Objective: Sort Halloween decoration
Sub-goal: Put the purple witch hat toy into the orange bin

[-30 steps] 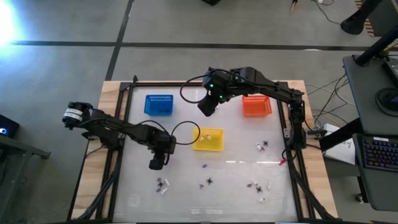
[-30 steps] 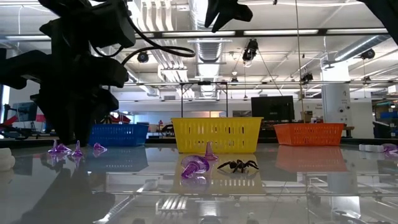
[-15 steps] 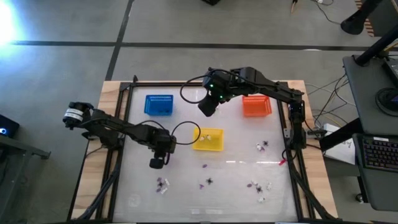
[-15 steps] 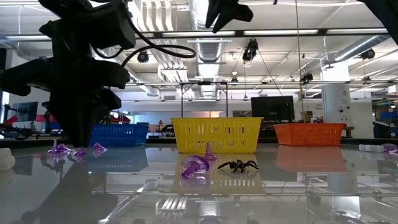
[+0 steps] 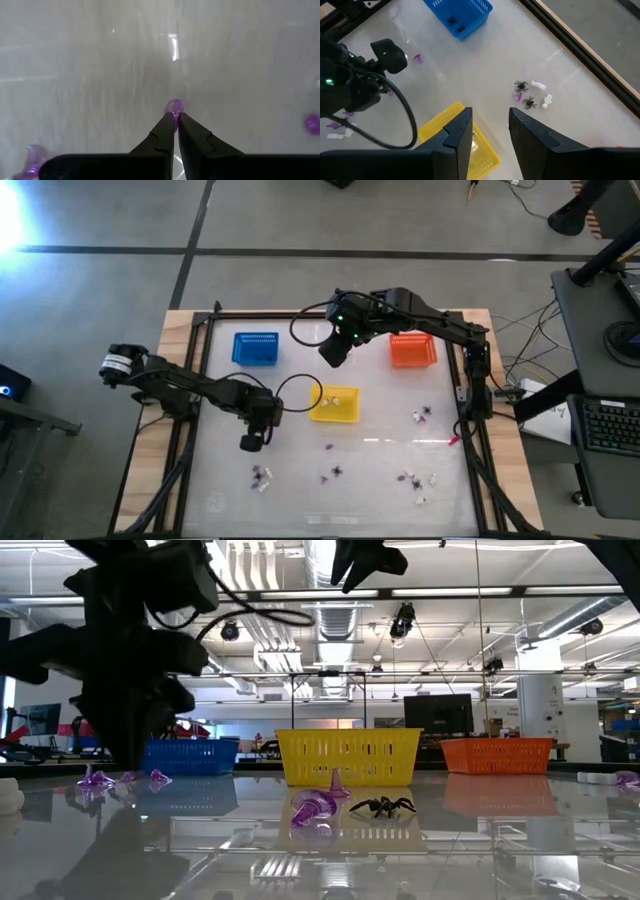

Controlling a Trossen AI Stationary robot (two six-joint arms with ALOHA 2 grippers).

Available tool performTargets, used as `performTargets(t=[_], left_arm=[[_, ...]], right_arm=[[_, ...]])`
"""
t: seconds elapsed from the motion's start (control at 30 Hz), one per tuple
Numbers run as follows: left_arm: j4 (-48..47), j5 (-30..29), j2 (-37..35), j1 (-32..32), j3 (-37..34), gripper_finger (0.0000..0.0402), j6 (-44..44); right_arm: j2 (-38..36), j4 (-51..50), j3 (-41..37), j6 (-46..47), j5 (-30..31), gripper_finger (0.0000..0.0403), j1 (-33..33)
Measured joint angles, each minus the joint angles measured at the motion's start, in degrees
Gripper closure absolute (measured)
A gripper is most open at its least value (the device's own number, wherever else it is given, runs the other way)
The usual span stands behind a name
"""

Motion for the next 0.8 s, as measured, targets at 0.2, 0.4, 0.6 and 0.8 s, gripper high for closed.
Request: performTargets(t=[0.2, 0.4, 0.6, 0.8], left_arm=[[-1.43, -0.21, -5.29, 1.07, 3.4, 0.0401, -0.21], [-1.19, -0.86, -11.4, 4.29, 6.88, 0.0401, 0.77], [-0.74, -1.99, -15.47, 8.23, 10.06, 0.0401, 3.29], [3.73, -2.03, -17.79, 11.32, 14.14, 0.0402, 6.38]], right_arm=[[-2.02, -0.66, 0.0, 1.4, -0.55, 0.0284, 0.88], [-4.46, -3.03, 0.04, 1.4, -0.52, 0.0284, 3.0], [-5.22, -3.48, 0.04, -0.93, -0.51, 0.0284, 6.45], [-5.15, -3.2, 0.0, -4.83, -0.52, 0.0284, 8.88]])
